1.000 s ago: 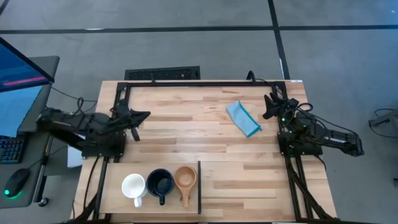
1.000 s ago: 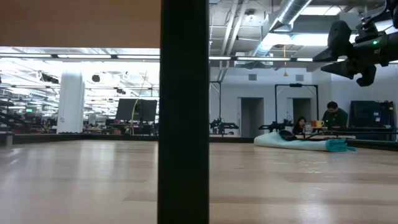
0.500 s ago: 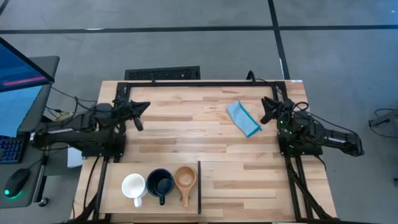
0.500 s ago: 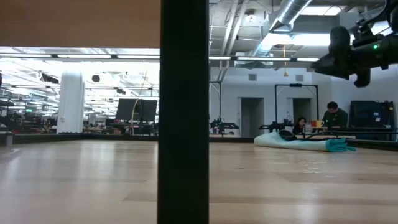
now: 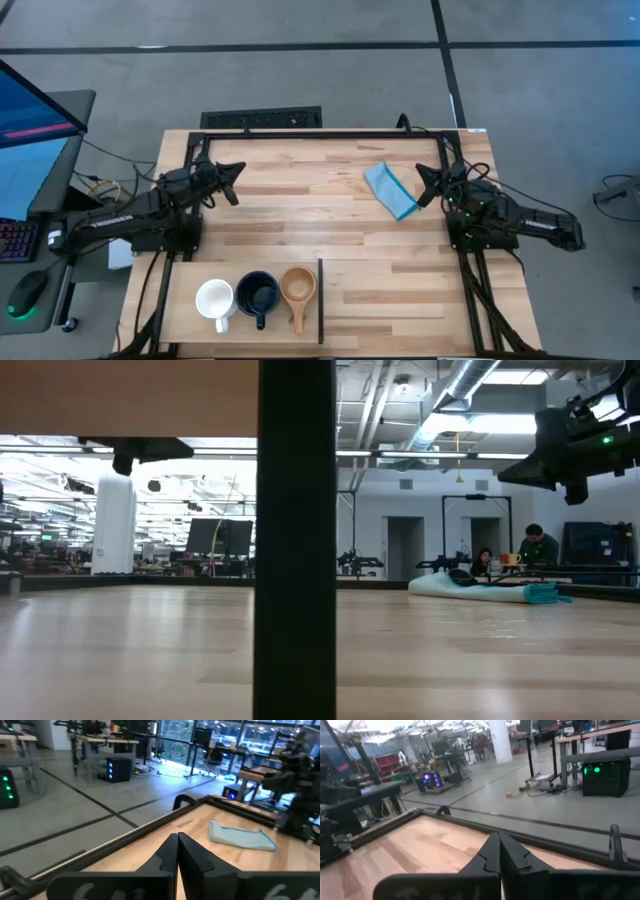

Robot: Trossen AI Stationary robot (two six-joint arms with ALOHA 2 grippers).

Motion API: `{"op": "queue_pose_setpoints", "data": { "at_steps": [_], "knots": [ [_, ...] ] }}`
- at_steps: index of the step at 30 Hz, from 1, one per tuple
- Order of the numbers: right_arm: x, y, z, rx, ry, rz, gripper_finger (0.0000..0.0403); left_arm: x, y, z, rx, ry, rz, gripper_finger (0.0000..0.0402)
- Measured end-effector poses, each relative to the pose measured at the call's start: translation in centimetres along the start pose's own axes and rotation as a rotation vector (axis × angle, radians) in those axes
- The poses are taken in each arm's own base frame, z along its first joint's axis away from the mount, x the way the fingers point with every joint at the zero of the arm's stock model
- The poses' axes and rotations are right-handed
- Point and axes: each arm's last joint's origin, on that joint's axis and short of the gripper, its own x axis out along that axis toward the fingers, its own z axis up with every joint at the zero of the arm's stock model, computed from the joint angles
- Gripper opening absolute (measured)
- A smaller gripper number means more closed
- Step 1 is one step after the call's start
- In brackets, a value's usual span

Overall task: Stack small to large cups/mugs on shelf
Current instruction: Return to Home Position

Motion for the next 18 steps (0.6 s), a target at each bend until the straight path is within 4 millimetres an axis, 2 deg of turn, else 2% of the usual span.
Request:
{"op": "queue_pose_setpoints", "data": {
  "at_steps": [18],
  "knots": [
    [0.0,-0.2,-0.4,0.005,0.034,-0.032,0.0003,-2.1,1.7,-3.7,-0.115,-0.091,-0.015,0.0]
  ]
}}
